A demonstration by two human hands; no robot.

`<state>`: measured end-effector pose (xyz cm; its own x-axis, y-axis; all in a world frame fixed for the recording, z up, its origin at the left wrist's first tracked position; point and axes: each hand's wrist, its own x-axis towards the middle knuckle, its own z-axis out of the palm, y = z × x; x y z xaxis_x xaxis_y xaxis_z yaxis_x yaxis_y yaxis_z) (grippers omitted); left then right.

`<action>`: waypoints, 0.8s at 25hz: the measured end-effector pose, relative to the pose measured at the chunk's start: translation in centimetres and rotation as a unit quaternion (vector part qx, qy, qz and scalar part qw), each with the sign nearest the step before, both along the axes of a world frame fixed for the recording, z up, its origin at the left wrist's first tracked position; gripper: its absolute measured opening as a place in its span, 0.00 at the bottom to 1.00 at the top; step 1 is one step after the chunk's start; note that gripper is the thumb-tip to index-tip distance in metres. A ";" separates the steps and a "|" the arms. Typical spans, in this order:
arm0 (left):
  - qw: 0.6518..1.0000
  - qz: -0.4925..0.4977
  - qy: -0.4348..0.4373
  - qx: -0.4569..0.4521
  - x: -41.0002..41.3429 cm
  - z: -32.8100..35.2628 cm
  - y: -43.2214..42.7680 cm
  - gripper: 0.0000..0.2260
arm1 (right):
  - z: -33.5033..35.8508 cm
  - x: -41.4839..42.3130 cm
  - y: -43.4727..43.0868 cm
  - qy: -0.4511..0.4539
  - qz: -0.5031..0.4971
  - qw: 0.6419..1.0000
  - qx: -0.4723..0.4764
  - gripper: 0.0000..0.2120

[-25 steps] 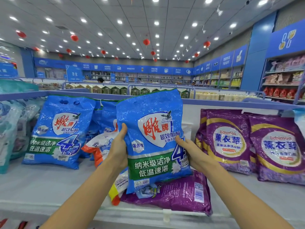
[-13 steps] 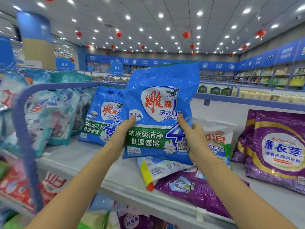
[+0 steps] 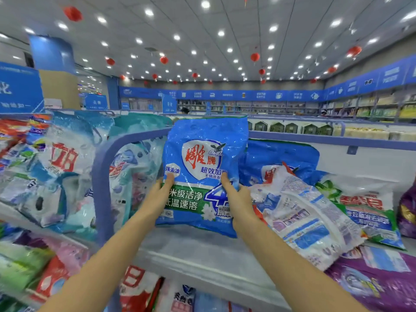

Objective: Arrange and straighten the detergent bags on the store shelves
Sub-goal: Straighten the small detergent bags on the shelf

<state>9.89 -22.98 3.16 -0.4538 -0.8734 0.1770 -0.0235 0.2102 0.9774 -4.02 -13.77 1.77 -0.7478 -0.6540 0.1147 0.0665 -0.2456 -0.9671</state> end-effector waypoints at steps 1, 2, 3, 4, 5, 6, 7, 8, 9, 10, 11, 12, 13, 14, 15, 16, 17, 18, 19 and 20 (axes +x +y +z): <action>0.999 0.007 -0.036 -0.009 0.0 -0.3 -0.9 0.22 | -0.4 0.2 -1.0 0.015 -0.002 1.000 0.017 0.21; 0.998 0.014 -0.057 -0.014 0.0 -0.8 -1.7 0.24 | -0.8 0.5 -1.6 0.031 -0.010 0.999 0.033 0.21; 0.998 0.021 -0.063 -0.017 0.0 -1.2 -2.2 0.24 | -1.3 0.4 -2.0 0.035 -0.015 0.998 0.046 0.21; 0.998 0.026 -0.057 -0.014 -0.3 -1.5 -2.6 0.24 | -1.5 0.6 -1.9 0.027 -0.014 0.998 0.057 0.23; 0.998 0.034 -0.048 -0.004 -0.6 -1.8 -3.1 0.24 | -1.8 0.8 -2.0 0.011 -0.016 0.998 0.066 0.26; 0.998 0.040 -0.039 0.006 -0.9 -1.9 -3.4 0.23 | -1.6 1.0 -2.0 -0.003 -0.024 0.997 0.071 0.29; 0.998 0.044 -0.038 0.009 -1.3 -2.0 -3.9 0.22 | -1.5 0.8 -2.3 -0.014 -0.038 0.997 0.071 0.29; 0.998 0.049 -0.037 0.000 -1.5 -2.1 -4.0 0.21 | -1.3 0.8 -2.4 -0.018 -0.050 0.997 0.064 0.27; 0.998 0.057 -0.032 -0.012 -1.7 -2.2 -4.0 0.21 | -1.2 0.7 -2.5 -0.013 -0.066 0.996 0.059 0.24; 0.998 0.062 -0.026 -0.020 -1.9 -2.3 -3.9 0.20 | -1.1 0.8 -2.6 0.000 -0.084 0.995 0.051 0.20; 0.997 0.067 -0.018 -0.025 -2.0 -2.4 -3.8 0.20 | -1.2 0.9 -2.7 0.015 -0.108 0.993 0.047 0.15; 0.998 0.064 -0.008 -0.024 -2.0 -2.5 -3.8 0.19 | -1.3 0.9 -2.7 0.030 -0.136 0.989 0.044 0.12; 0.998 0.059 0.003 -0.019 -2.1 -2.6 -3.8 0.18 | -1.5 1.0 -2.8 0.045 -0.161 0.985 0.047 0.12; 0.998 0.056 0.012 -0.013 -2.1 -2.6 -3.9 0.17 | -1.7 0.7 -2.8 0.061 -0.174 0.982 0.051 0.12; 0.998 0.056 0.015 -0.010 -2.1 -2.5 -3.9 0.15 | -1.6 0.6 -2.7 0.072 -0.175 0.980 0.060 0.12; 0.998 0.056 0.016 -0.005 -2.1 -2.5 -4.0 0.14 | -1.3 0.7 -2.4 0.078 -0.166 0.980 0.072 0.11; 0.998 0.053 0.019 0.000 -2.0 -2.6 -4.1 0.15 | -1.0 0.7 -1.9 0.086 -0.146 0.982 0.084 0.10; 0.998 0.048 0.028 -0.001 -2.0 -2.8 -4.2 0.16 | -0.6 0.7 -1.2 0.104 -0.127 0.983 0.085 0.10; 0.998 0.043 0.041 -0.011 -1.9 -2.9 -4.2 0.18 | -0.3 0.5 -0.2 0.137 -0.117 0.981 0.077 0.10; 0.997 0.039 0.053 -0.034 -1.8 -2.9 -4.0 0.19 | 0.0 0.3 1.2 0.186 -0.126 0.973 0.063 0.09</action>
